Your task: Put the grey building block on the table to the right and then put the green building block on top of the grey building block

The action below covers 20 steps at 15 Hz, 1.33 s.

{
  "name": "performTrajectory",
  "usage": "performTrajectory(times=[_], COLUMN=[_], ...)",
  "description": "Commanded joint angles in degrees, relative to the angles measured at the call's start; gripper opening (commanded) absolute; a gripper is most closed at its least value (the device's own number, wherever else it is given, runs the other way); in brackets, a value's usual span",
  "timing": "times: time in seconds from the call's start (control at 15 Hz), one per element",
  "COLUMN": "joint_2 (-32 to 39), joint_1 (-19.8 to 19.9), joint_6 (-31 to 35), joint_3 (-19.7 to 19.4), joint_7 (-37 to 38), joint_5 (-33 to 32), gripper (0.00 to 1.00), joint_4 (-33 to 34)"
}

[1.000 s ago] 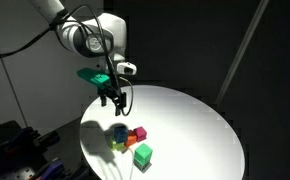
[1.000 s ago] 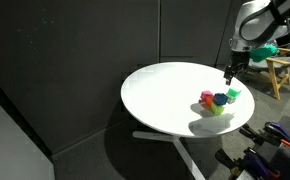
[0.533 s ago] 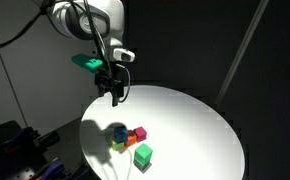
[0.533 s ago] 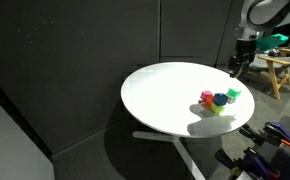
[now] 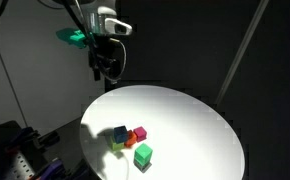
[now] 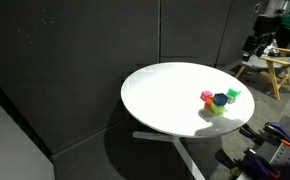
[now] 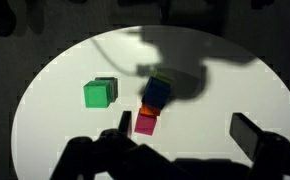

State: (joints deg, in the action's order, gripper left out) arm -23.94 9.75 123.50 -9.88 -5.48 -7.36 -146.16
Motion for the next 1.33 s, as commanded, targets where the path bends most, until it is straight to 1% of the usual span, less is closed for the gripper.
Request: performTrajectory(times=[0.0,0.2,0.4,0.47,1.27], joint_2=[-6.0,-8.2,-9.2,-7.4,-7.2], joint_1=[0.2,-0.1,-0.5,-0.2,-0.2], joint_6=[-3.8,-6.5,-7.4,-6.5,-6.6], joint_3=[-0.8,-0.9,-0.9,-0.6,-0.6], joint_7=[-3.4,-5.6,-7.8,-5.8,-6.0], joint_5=[0.0,-0.2,-0.7,-0.1,-0.1], gripper=[1.00,1.00,1.00,1.00,1.00], joint_4=[-1.7,-1.9,-2.2,-1.3,-1.4])
